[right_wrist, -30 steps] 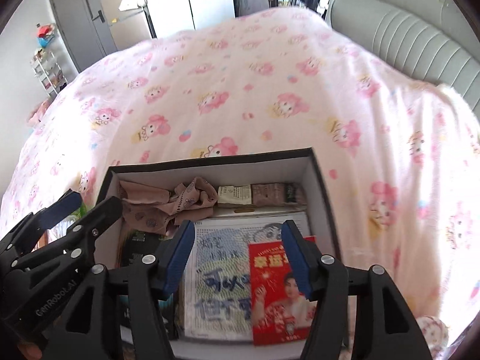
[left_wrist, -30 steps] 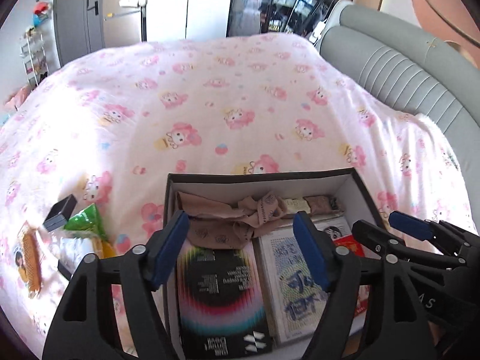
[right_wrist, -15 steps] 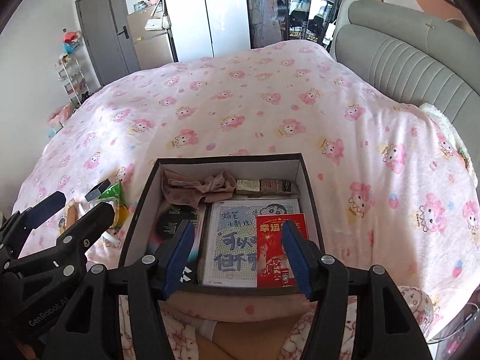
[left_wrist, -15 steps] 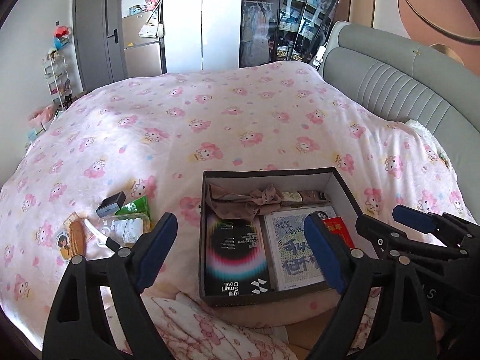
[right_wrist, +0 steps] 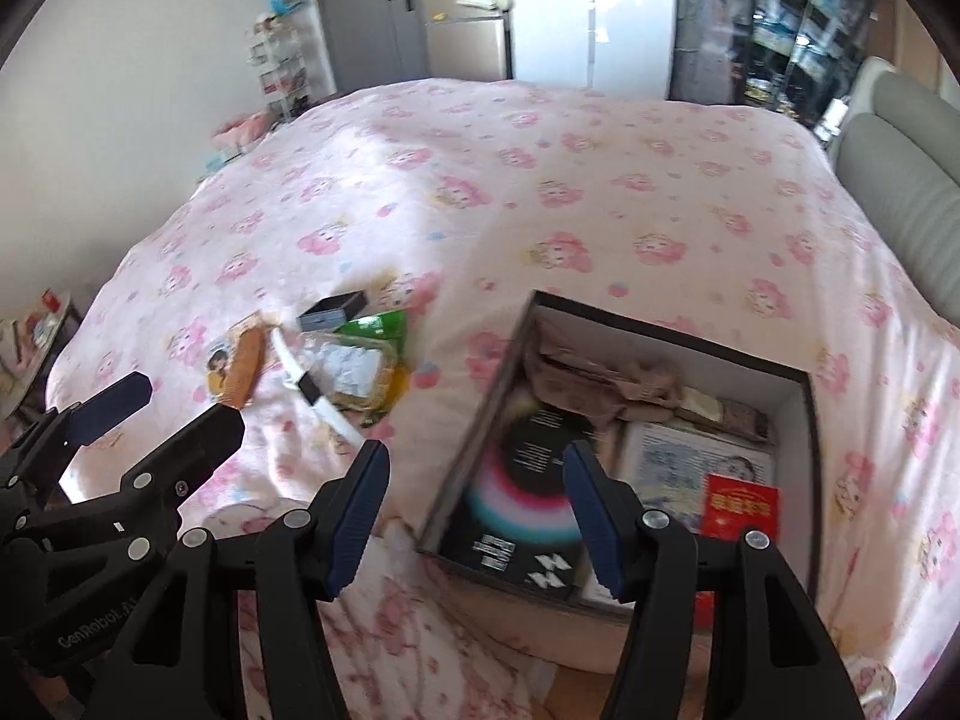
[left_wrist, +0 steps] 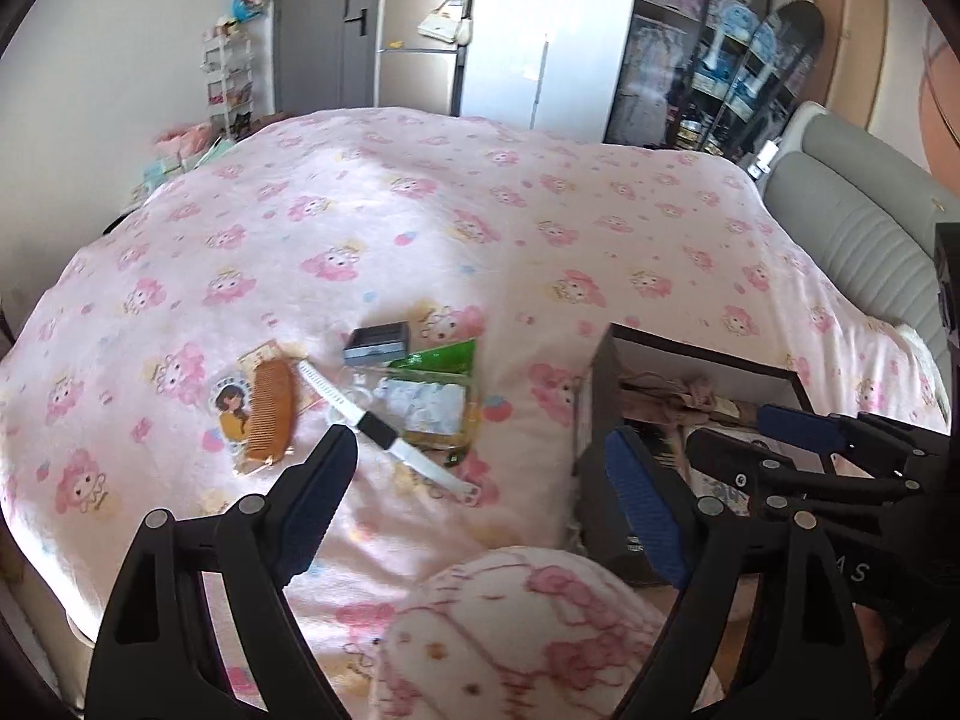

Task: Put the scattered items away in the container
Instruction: 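Raise the left gripper out of the box and back toward the comb, then lower the left gripper onto the wooden comb and close on it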

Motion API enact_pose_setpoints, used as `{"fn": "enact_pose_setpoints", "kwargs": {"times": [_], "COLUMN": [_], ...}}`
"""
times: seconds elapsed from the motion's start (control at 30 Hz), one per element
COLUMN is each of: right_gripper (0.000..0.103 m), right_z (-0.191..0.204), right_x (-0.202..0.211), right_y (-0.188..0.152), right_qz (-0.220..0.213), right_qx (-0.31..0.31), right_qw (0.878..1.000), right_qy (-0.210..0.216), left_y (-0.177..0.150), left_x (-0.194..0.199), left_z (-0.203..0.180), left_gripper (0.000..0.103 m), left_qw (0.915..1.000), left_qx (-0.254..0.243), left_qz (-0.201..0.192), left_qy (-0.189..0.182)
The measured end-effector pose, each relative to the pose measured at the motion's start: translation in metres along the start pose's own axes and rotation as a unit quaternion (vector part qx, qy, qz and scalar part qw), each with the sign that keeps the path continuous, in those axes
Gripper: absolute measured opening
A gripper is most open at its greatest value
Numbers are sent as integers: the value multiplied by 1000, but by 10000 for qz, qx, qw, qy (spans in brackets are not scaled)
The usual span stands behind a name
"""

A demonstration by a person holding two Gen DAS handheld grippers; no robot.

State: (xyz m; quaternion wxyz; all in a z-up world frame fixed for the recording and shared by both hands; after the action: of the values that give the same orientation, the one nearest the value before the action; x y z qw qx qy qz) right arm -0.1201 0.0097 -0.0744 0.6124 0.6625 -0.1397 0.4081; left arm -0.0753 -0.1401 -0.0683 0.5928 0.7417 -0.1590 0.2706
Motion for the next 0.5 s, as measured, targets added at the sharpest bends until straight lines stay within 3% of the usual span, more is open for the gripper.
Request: {"fn": "enact_pose_setpoints", "kwargs": {"times": [0.13,0.3,0.43,0.5], "right_gripper": [57,57,56,50], "right_z": [75,161,203,212], "right_x": [-53,-109,-165,-194], "right_y": [10,16,1,-7], "right_qz": [609,1074,1785,2058], "right_qx": [346,703,221,-94], "right_qw": [9930,9795,9631,9584], "right_qy": [948,1552,2002,1975], "left_y": [-7,-31,-56,-71], "left_x": [-14,-35,-64,-83], "left_z": [71,152,198,216], "left_gripper": [77,63,56,44], "left_qw": [9963,9821,9688,9619], "left_qx": [834,1808,2360,2564], "left_qz": [81,285,449,619], "left_qy": [171,448,612,724]}}
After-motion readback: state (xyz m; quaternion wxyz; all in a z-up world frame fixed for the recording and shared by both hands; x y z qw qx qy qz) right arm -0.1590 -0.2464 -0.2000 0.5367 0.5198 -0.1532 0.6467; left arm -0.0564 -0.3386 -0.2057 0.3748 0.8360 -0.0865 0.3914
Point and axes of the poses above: each gripper's, at about its wrist camera, not at the fingertips, and x roughly against the way its jaws point, z to its left, y to its top, the point moved 10 cm from there along -x, roughly the way its jaws point, and after that the axes turned 9 degrees about -z, right-handed, at the moved point
